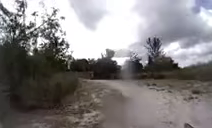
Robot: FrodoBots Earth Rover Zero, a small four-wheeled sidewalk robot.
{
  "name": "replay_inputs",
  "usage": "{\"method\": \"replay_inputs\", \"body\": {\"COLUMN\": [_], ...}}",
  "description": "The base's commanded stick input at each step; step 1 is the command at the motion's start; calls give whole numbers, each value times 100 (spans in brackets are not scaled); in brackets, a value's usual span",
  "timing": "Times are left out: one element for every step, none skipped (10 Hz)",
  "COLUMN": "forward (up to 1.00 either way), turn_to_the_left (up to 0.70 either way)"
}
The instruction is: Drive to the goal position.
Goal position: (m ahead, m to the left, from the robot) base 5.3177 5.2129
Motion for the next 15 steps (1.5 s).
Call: {"method": "replay_inputs", "body": {"forward": [60, 60, 60, 60, 60, 60, 60, 60, 60, 60, 60, 60, 60, 60, 60], "turn_to_the_left": [0, 0, 0, 0, 0, 0, 0, 0, 0, 0, 0, 0, 0, 0, 0]}}
